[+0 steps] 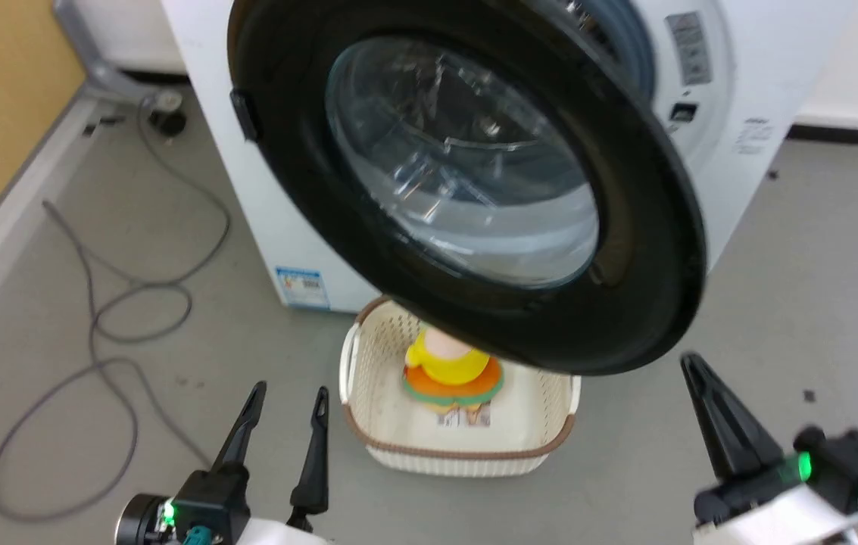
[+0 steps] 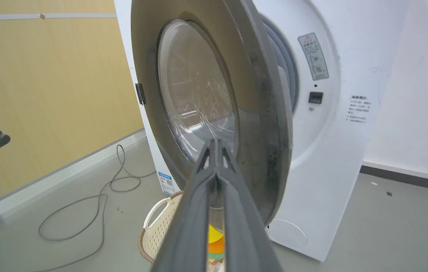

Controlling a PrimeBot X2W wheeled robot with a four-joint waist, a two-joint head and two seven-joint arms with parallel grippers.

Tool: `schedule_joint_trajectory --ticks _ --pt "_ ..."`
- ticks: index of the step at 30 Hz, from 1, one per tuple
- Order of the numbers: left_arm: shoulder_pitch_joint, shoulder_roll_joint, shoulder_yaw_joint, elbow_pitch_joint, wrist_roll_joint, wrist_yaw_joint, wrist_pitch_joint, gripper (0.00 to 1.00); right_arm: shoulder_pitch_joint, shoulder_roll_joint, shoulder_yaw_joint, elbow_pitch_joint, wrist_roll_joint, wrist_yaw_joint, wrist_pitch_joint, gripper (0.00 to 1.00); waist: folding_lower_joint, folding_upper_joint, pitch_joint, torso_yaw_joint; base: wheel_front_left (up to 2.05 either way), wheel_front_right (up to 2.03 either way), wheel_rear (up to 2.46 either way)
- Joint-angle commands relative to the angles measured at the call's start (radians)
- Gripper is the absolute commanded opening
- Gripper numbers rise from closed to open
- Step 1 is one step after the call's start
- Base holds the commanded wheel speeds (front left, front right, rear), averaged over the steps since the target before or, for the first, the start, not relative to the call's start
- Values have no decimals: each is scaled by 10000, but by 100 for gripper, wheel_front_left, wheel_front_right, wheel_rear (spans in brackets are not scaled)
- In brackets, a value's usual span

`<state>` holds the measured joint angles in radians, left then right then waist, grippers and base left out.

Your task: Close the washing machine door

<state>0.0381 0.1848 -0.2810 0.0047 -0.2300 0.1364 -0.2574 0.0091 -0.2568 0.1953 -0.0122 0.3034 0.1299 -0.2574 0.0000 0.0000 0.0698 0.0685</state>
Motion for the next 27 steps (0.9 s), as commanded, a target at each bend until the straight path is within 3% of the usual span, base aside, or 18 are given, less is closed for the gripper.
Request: schedule_joint_trajectory --ticks 1,12,20,27 --pt "-227 -64 9 16 97 -89 -43 100 -445 -230 236 -46 147 8 -44 0 0 0 362 235 0 0 0" --pt "-1005 -472 -113 -56 479 -312 -43 100 -3479 -2239 1776 1238 1716 8 79 0 0 0 1711 922 0 0 0" --pt "-1410 -825 -254 -173 677 -380 -43 100 -5140 -3291 1647 2660 3031 8 404 0 0 0 2466 1421 0 0 0" --pt "-1708 -999 -192 -235 764 -464 -43 100 -6685 -3716 1541 3864 3934 8 590 0 0 0 3058 1700 0 0 0"
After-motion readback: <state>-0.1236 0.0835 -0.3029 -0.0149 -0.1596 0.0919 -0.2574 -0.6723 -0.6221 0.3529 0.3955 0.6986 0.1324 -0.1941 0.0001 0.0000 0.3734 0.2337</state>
